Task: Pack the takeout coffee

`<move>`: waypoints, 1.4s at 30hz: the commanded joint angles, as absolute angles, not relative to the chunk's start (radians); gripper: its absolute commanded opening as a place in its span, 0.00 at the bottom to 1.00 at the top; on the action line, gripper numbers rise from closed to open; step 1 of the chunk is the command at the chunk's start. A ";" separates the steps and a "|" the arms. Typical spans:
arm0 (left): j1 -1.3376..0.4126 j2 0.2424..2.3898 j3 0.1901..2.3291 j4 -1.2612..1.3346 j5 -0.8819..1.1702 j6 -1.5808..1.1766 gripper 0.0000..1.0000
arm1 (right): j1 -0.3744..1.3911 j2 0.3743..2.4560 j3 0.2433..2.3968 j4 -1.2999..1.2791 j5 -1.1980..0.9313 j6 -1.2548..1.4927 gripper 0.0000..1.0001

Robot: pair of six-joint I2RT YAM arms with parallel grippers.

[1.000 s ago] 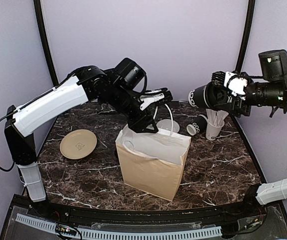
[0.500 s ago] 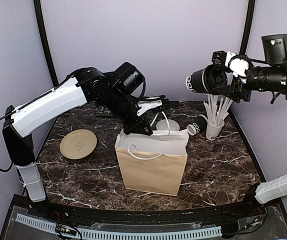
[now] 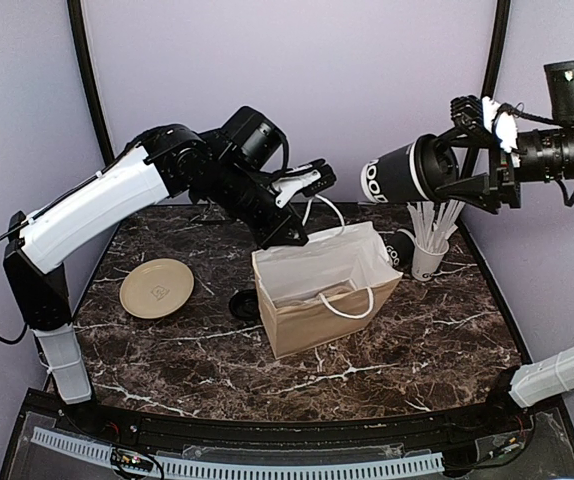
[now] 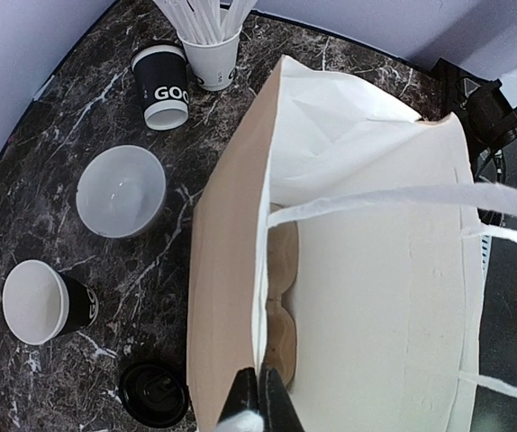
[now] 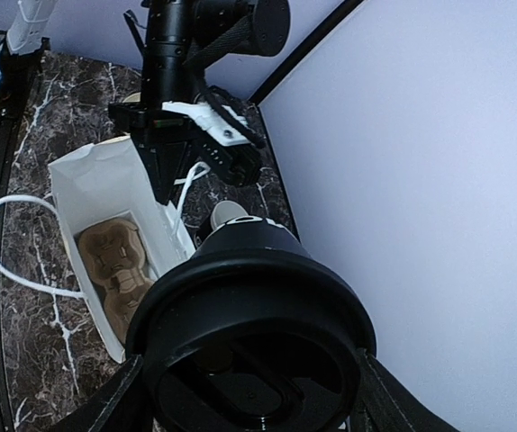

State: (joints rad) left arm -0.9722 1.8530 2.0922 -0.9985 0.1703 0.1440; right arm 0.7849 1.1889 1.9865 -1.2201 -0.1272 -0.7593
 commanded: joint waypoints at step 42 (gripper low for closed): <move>-1.077 1.755 2.205 -1.000 0.139 0.086 0.77 | 1.229 1.283 1.696 -1.198 0.252 -0.767 0.50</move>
State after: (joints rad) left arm -1.0252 1.8824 2.1735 -0.9939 0.1802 0.0711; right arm 1.1866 1.3018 1.6680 -1.1610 0.2298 -0.7990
